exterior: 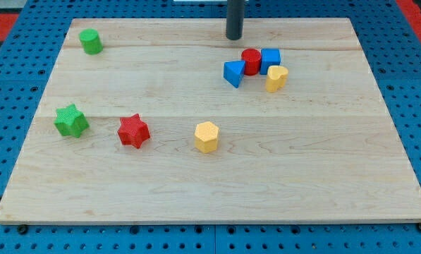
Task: Nudge the green circle a bit down
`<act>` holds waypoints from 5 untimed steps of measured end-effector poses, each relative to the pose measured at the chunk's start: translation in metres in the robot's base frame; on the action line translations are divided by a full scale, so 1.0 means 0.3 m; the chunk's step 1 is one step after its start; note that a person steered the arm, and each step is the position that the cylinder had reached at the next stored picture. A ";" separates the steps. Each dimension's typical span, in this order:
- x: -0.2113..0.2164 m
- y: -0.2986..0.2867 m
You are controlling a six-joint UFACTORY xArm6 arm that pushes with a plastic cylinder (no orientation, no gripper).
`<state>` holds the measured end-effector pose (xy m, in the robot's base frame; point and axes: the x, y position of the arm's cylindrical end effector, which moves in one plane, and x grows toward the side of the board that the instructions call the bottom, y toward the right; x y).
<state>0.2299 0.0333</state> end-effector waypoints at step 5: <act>-0.089 -0.208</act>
<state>0.2033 -0.0290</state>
